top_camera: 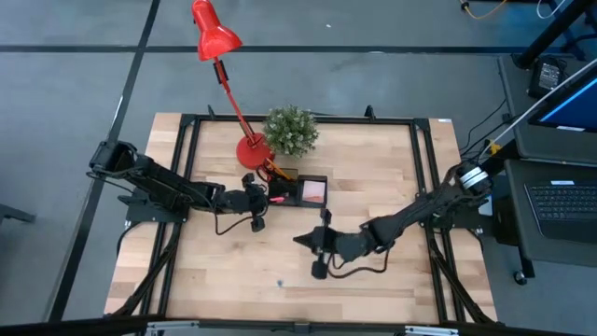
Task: Pick and place office supplies into organizer
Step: Put the pink eraser into the black desk organizer
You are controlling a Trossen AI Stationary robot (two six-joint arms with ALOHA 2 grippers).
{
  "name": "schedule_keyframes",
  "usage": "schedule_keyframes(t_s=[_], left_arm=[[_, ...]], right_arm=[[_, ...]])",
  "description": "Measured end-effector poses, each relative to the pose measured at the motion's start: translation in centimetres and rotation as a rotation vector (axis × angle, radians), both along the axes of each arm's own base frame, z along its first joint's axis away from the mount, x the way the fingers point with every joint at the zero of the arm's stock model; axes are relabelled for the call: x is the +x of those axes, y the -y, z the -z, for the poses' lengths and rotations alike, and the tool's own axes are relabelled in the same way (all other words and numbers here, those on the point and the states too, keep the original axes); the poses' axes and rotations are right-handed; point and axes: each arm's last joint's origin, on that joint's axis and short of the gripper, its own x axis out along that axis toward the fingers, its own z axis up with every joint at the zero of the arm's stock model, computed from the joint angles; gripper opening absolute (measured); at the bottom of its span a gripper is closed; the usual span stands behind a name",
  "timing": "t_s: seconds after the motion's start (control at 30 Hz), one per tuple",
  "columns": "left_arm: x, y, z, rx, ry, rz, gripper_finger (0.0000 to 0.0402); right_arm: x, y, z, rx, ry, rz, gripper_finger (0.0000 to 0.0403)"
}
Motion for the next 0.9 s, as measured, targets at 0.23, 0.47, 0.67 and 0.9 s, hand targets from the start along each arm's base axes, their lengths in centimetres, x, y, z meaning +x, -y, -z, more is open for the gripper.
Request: schedule_keyframes(t_s=[0.23,0.47,0.67,0.9], left_arm=[[0.7,-0.4,1.7,0.028,-0.073,-0.051,0.0012],[2.1,-0.5,2.4,0.059,-0.119,-0.042,0.0012],[2.2,-0.5,2.5,0.076,-0.144,-0.056,0.0016],[2.2,-0.6,2.5,0.085,-0.145,-0.064,0.0077]], right_arm=[[-0.9,1.6,1.1,0.008,0.030,0.017,0.0000],[-0.8,1.8,1.1,-0.005,0.035,0.018,0.0000],[-0.8,1.8,1.1,-0.013,0.037,0.016,0.0000],[-0.8,1.8,1.1,-0.033,0.039,0.009,0.0000]])
